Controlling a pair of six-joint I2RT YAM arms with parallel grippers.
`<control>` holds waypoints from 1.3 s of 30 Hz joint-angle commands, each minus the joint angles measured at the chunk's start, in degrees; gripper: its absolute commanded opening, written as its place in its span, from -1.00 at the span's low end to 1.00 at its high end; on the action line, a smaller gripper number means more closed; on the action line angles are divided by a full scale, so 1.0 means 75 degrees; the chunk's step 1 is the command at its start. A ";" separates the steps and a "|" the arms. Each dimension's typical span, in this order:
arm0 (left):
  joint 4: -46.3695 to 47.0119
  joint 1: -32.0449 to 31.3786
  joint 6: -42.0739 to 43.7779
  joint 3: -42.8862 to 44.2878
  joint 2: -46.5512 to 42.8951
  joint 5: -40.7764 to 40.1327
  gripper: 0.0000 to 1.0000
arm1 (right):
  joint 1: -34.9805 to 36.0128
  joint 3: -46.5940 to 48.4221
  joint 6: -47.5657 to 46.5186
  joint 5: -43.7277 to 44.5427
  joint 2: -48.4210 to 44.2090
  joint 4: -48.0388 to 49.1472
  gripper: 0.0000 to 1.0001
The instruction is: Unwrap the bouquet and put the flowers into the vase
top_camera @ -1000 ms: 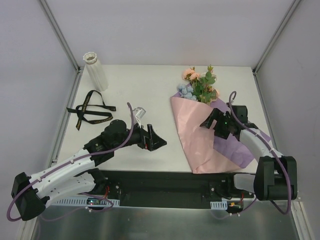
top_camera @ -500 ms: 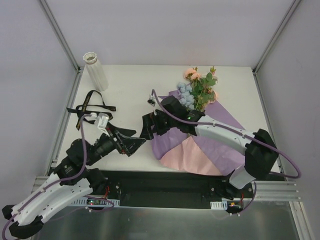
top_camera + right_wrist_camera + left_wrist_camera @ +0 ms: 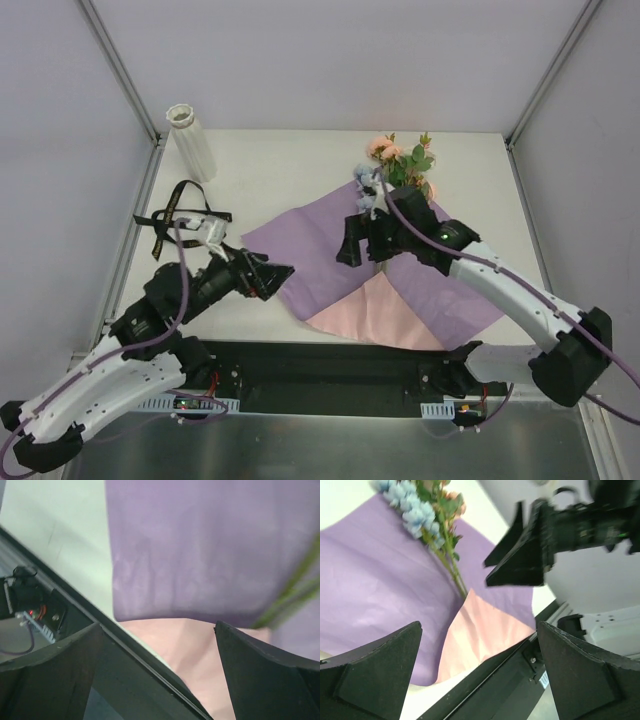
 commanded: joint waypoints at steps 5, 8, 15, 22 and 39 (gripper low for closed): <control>-0.0625 -0.0006 0.0007 0.1665 0.4083 0.0866 0.98 | -0.2474 -0.1110 -0.0294 -0.0843 -0.0588 -0.1118 0.93; -0.0602 -0.0006 -0.0192 0.1713 0.5257 0.1008 0.98 | -0.2860 -0.1532 -0.0576 -0.1313 -0.0191 -0.1013 0.93; 0.0018 -0.0018 -0.0462 0.1233 0.5928 0.0914 0.98 | -0.2839 -0.2376 -0.0342 -0.2986 0.0583 0.0709 0.93; 0.0054 0.0017 -0.0474 0.0590 0.4932 0.0528 0.98 | -0.1483 -0.2412 -0.0190 -0.3366 -0.0421 -0.0096 0.93; 0.0019 0.0779 -0.0227 0.0377 0.4391 0.1230 0.98 | 0.1567 -0.4310 0.1661 -0.3037 -0.2323 -0.0697 0.93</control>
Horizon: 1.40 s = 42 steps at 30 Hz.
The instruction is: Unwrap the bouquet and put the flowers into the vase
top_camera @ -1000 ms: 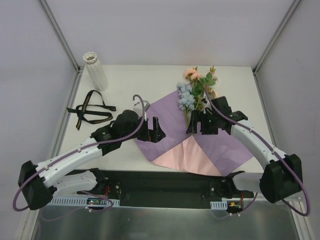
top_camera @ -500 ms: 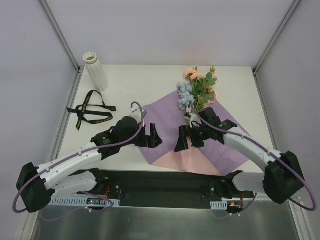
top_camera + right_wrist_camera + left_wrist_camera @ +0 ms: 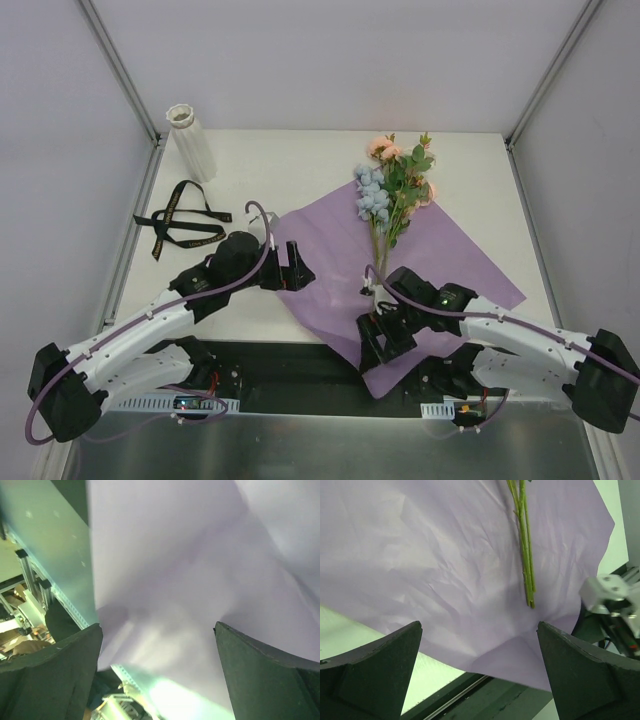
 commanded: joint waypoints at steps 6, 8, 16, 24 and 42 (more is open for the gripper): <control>0.0174 0.0027 0.0061 0.0255 0.0503 0.0764 0.98 | 0.0789 0.0283 0.0650 0.0106 0.0012 0.0271 0.93; 0.0162 0.0015 -0.0021 0.0185 0.0515 0.0671 0.99 | 0.0778 0.0504 0.0510 0.0397 0.0000 0.0073 0.93; 0.0174 0.0015 -0.0373 -0.0166 0.0351 0.0553 0.98 | 0.0719 0.1173 0.0672 0.2271 0.0105 -0.0221 0.93; 0.0512 0.0015 -0.0537 -0.0156 0.0654 0.1137 0.98 | -0.2157 0.1701 0.1480 0.5412 0.0562 -0.1346 0.93; 0.1568 0.0004 -0.0338 0.0139 0.1828 0.2158 0.86 | -0.4320 0.4336 -0.0101 0.2966 0.4825 0.1208 -0.29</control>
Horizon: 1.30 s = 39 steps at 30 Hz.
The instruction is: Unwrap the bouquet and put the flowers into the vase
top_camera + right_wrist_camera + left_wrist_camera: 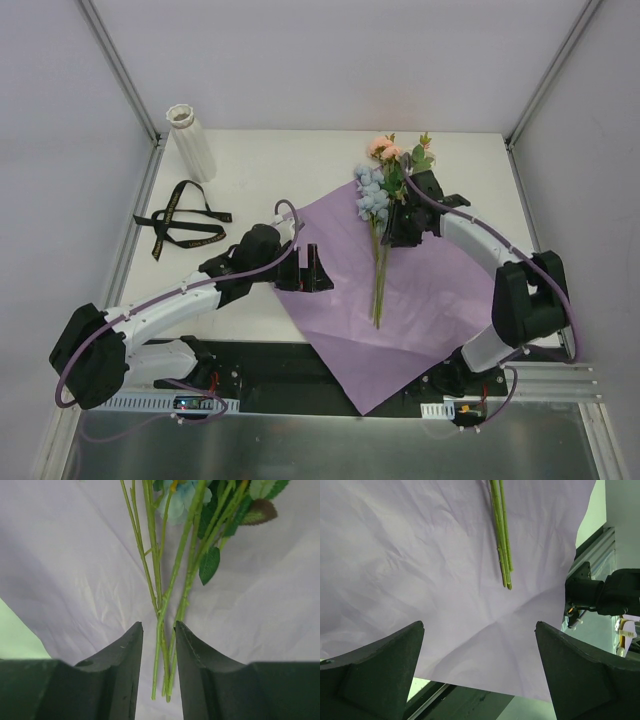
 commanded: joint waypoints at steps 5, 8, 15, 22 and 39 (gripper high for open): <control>0.0315 -0.0005 0.0097 -0.0148 -0.0394 0.0261 0.86 | -0.0030 0.0852 0.0188 -0.0409 0.1252 0.0625 -0.32; 0.0327 -0.0005 0.0085 -0.0241 -0.0687 0.0226 0.86 | -0.0030 0.0875 0.0189 -0.0315 0.1463 0.0719 -0.34; 0.0315 -0.0005 0.0085 -0.0336 -0.1039 0.0179 0.85 | -0.0042 0.0700 0.0060 -0.0034 0.1348 0.0719 -0.32; 0.0256 0.0006 0.0085 -0.0301 -0.1098 0.0179 0.86 | -0.0042 0.0501 -0.0175 0.0576 0.1042 0.0626 -0.22; 0.0139 0.0006 0.0085 -0.0230 -0.1086 0.0249 0.86 | -0.0100 0.0723 -0.0046 0.0143 0.1921 0.1024 -0.49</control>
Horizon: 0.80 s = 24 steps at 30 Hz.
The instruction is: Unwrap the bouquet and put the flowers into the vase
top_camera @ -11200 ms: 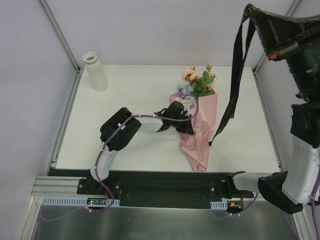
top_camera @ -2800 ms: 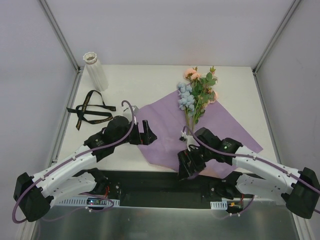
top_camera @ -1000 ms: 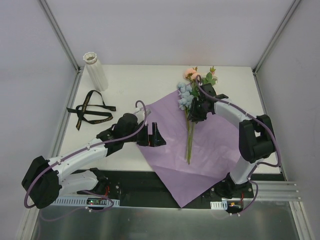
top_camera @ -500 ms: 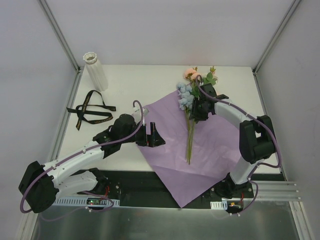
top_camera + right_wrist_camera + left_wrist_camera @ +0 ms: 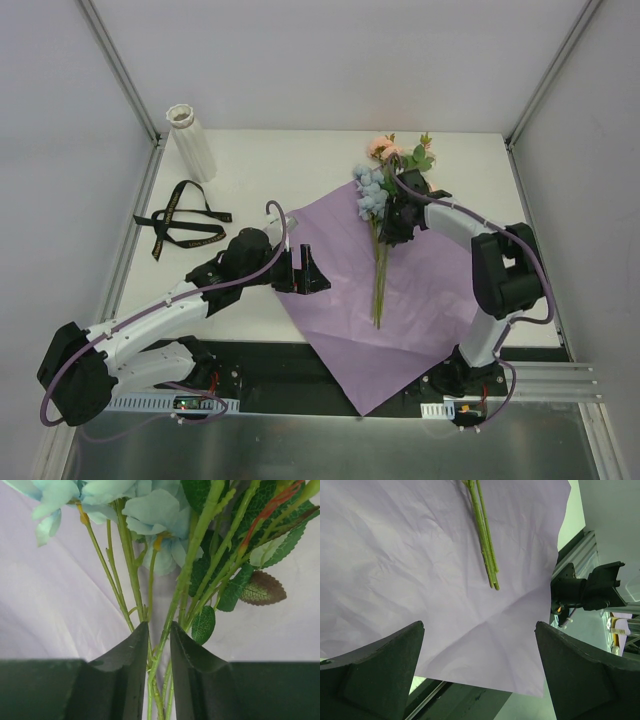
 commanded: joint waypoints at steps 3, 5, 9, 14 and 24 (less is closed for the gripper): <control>-0.0012 0.0006 0.0035 0.0096 -0.0154 0.0229 0.85 | -0.0162 0.0269 0.0147 -0.0064 -0.0063 0.0094 -0.83; -0.0012 0.0006 -0.0012 0.0108 -0.0224 0.0299 0.85 | -0.0232 0.0269 0.0217 0.0261 -0.0391 -0.0058 -0.98; -0.0059 0.0006 -0.0152 0.0050 -0.0586 0.0218 0.94 | -0.0350 0.0351 0.0311 0.1188 -0.1864 -0.0503 -0.99; -0.0083 0.0088 -0.0269 0.0236 -0.1079 0.0100 0.98 | -0.0280 0.0258 -0.0051 0.1111 -0.3343 -0.0294 -0.99; 0.0981 0.0849 -0.1078 0.0530 -0.2402 -0.0111 0.98 | 0.2624 -0.0445 -0.2360 -0.0380 -0.4926 0.1065 -0.99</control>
